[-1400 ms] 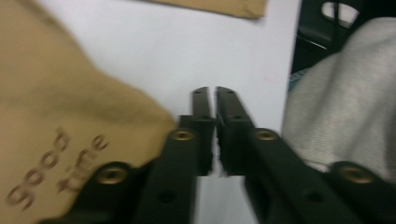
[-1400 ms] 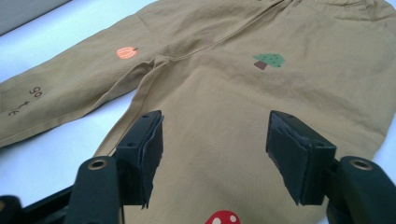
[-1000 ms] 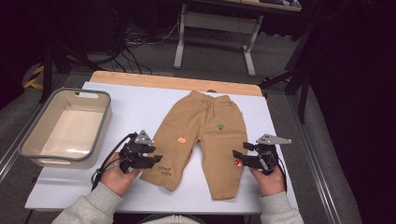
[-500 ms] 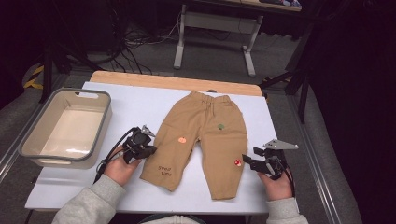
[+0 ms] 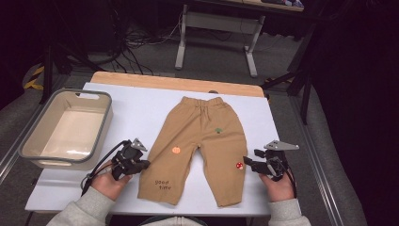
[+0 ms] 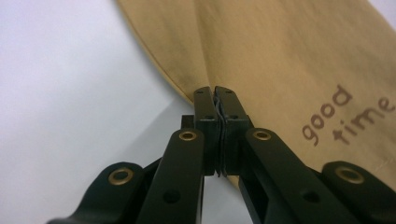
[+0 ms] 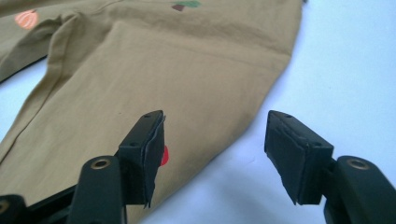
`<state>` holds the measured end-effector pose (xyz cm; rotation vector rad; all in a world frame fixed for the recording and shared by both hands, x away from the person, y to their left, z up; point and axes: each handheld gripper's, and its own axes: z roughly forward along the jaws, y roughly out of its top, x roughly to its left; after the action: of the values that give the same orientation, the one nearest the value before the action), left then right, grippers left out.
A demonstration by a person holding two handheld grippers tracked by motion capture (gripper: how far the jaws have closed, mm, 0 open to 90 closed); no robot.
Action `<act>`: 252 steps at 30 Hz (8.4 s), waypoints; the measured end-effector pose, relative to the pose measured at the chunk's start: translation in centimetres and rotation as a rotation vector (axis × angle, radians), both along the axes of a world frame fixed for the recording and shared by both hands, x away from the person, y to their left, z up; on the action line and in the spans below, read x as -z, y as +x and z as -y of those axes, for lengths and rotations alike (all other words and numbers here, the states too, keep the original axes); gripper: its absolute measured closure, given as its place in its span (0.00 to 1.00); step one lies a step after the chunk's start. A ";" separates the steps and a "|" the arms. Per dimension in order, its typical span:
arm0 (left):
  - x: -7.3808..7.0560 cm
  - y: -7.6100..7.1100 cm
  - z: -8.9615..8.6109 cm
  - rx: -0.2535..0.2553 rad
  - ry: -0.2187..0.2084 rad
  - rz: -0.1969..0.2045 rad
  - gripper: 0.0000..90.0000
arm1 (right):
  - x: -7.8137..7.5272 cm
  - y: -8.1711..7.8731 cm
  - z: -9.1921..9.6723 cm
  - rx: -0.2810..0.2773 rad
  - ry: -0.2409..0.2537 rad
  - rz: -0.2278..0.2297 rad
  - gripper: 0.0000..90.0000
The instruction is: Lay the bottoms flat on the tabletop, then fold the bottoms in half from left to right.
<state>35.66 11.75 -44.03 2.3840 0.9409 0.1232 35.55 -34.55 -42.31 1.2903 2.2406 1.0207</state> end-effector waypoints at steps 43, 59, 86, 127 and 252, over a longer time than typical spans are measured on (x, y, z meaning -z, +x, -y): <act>-0.7 1.1 -0.6 0.005 -0.277 0.273 0.42 | -4.1 -1.7 -7.8 -0.250 -0.028 -0.041 1.00; -0.2 0.4 -1.9 -0.028 -0.274 0.262 0.39 | -2.4 2.2 -12.9 -0.364 -0.017 -0.003 0.73; 0.0 0.6 -1.3 -0.001 -0.267 0.238 0.39 | 2.7 -1.6 -15.7 -0.502 -0.103 -0.039 0.77; -0.3 1.4 -0.2 0.015 -0.275 0.243 0.35 | -1.8 -5.8 -1.8 -0.118 -0.160 -0.072 0.71; -4.3 7.2 -1.2 -0.105 -0.317 0.274 0.18 | -3.2 -1.9 -6.4 -0.263 0.098 0.123 0.11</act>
<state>42.85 12.98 -39.74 1.9692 0.8820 0.3087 33.68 -28.11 -39.07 0.9564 2.3313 1.2801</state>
